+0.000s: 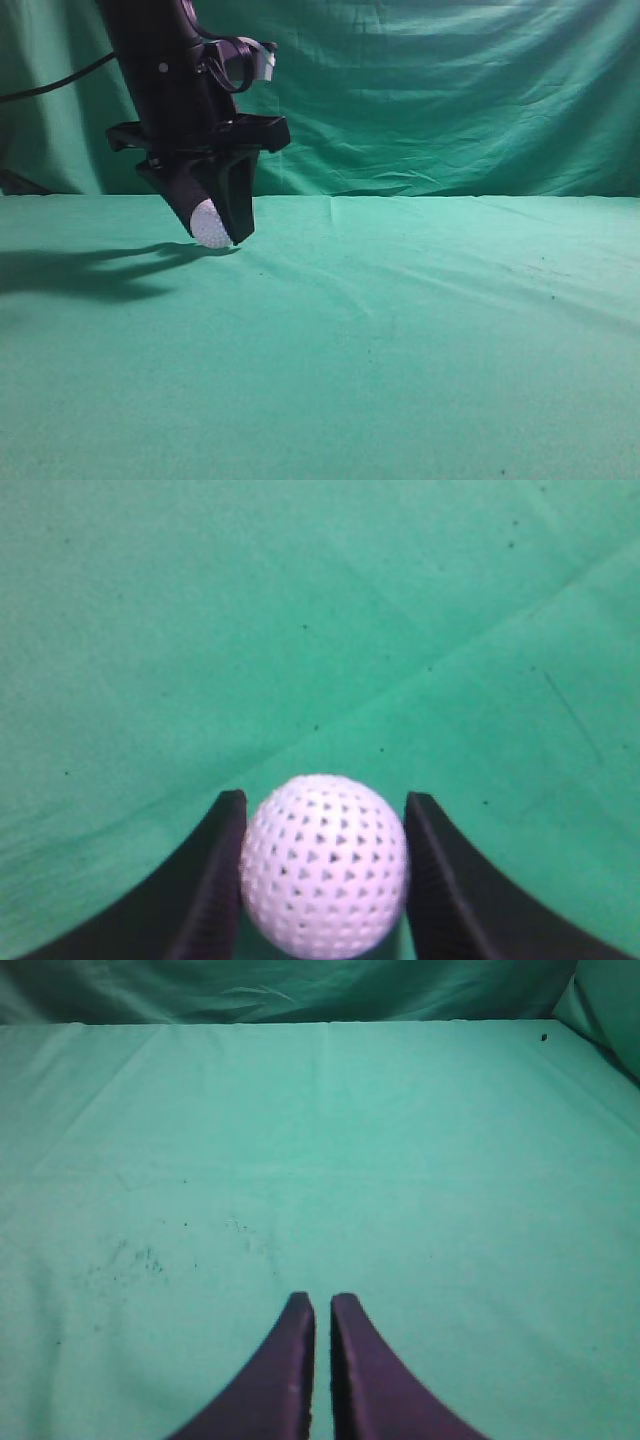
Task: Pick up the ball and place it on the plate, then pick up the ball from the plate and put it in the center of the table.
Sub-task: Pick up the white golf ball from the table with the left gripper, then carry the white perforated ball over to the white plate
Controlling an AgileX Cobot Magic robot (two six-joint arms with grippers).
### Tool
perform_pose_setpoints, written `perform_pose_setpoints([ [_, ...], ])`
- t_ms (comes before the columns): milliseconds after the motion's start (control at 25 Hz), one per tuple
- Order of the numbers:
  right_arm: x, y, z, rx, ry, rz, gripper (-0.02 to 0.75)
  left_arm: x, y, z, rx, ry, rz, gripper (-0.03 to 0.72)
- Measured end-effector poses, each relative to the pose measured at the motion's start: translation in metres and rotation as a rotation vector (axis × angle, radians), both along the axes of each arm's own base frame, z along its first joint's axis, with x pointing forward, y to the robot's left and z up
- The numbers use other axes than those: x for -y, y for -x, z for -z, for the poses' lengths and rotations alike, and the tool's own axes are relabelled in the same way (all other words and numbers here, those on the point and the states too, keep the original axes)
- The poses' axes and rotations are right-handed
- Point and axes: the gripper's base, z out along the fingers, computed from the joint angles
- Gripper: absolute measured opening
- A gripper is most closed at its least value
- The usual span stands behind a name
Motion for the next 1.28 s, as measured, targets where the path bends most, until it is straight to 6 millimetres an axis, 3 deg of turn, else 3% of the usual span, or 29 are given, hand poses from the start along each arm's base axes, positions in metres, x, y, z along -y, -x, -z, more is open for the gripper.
perform_pose_setpoints([
  [320, 0.0, 0.0, 0.0, 0.0, 0.0, 0.0, 0.051, -0.002, 0.003, -0.006, -0.014, -0.007, 0.002, 0.3],
  [440, 0.0, 0.0, 0.0, 0.0, 0.0, 0.0, 0.051, -0.004, 0.009, -0.026, -0.001, 0.002, 0.004, 0.3],
  [640, 0.0, 0.0, 0.0, 0.0, 0.0, 0.0, 0.051, -0.014, 0.027, -0.076, 0.033, 0.017, 0.011, 0.3],
  [960, 0.0, 0.0, 0.0, 0.001, 0.011, 0.001, 0.051, -0.047, 0.061, -0.143, 0.116, -0.073, -0.069, 0.3],
  [1120, 0.001, -0.002, -0.006, 0.072, 0.04, 0.0, 0.051, -0.065, 0.072, -0.161, 0.156, -0.171, -0.117, 0.3],
  [1280, -0.001, -0.004, -0.026, 0.295, -0.005, -0.008, 0.051, -0.078, 0.076, -0.165, 0.131, -0.189, -0.162, 0.3],
])
